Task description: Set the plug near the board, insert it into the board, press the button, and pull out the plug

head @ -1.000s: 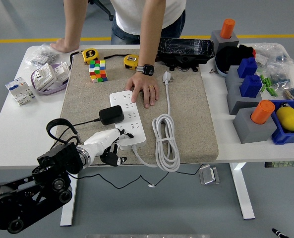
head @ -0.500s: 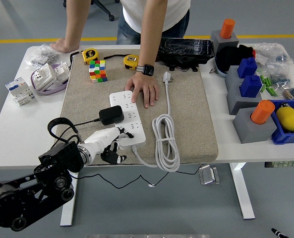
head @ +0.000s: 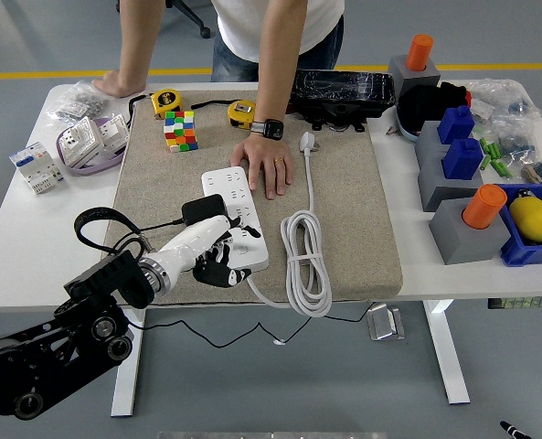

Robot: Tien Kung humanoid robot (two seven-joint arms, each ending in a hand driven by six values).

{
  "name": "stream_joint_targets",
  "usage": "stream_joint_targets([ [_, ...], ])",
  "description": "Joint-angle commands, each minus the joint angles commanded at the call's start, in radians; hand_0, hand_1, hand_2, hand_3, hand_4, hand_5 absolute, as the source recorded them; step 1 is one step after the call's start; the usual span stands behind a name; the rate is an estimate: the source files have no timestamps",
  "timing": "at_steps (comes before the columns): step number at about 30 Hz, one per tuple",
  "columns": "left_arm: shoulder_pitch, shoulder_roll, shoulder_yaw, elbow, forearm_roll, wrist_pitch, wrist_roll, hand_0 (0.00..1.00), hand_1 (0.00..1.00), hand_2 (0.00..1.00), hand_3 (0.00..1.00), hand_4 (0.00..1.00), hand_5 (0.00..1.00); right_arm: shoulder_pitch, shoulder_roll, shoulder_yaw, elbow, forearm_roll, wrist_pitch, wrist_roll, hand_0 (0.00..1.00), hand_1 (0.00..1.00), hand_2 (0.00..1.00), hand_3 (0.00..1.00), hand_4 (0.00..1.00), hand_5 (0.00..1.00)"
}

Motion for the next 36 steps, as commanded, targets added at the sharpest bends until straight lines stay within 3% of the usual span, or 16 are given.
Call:
stream_joint_targets([
  [2,0.002,-0.001,0.002,0.007,0.0,0.012,-0.019,0.068,0.078,0.175,0.656,0.546,0.002,0.0,0.001,0.001,-0.001,0.001,0.0,0.0,0.599,0.64,0.638,0.551,0.948,0.492],
  [3,0.003,-0.001,0.002,0.009,-0.004,0.02,-0.031,0.154,0.112,0.234,0.547,0.751,0.168,0.0,0.001,0.001,-0.001,0.001,0.0,0.0,0.599,0.64,0.638,0.552,0.948,0.492],
  [8,0.008,-0.004,0.0,0.026,-0.066,0.109,-0.12,0.154,0.112,0.234,0.547,0.751,0.168,-0.001,0.001,0.0,-0.002,0.001,0.0,0.0,0.599,0.64,0.638,0.552,0.948,0.492],
  [9,0.01,-0.005,-0.001,0.03,-0.085,0.127,-0.141,0.238,0.208,0.299,0.435,0.774,0.223,-0.001,0.0,0.0,-0.002,0.001,0.0,0.0,0.599,0.64,0.639,0.551,0.948,0.492],
  [14,0.018,-0.011,-0.008,0.039,-0.169,0.191,-0.206,0.238,0.208,0.299,0.435,0.774,0.223,0.0,0.0,-0.001,-0.001,0.001,0.0,0.0,0.599,0.64,0.639,0.551,0.948,0.492],
  [15,0.019,-0.012,-0.009,0.04,-0.17,0.194,-0.208,0.237,0.211,0.293,0.324,0.78,0.247,0.0,0.0,-0.002,-0.001,0.001,0.0,0.0,0.599,0.64,0.638,0.552,0.948,0.492],
  [36,0.014,-0.009,0.007,0.048,-0.172,0.193,-0.205,0.26,0.27,0.323,0.313,0.774,0.272,0.006,-0.002,-0.016,-0.004,0.007,0.0,0.0,0.6,0.64,0.64,0.552,0.949,0.493],
])
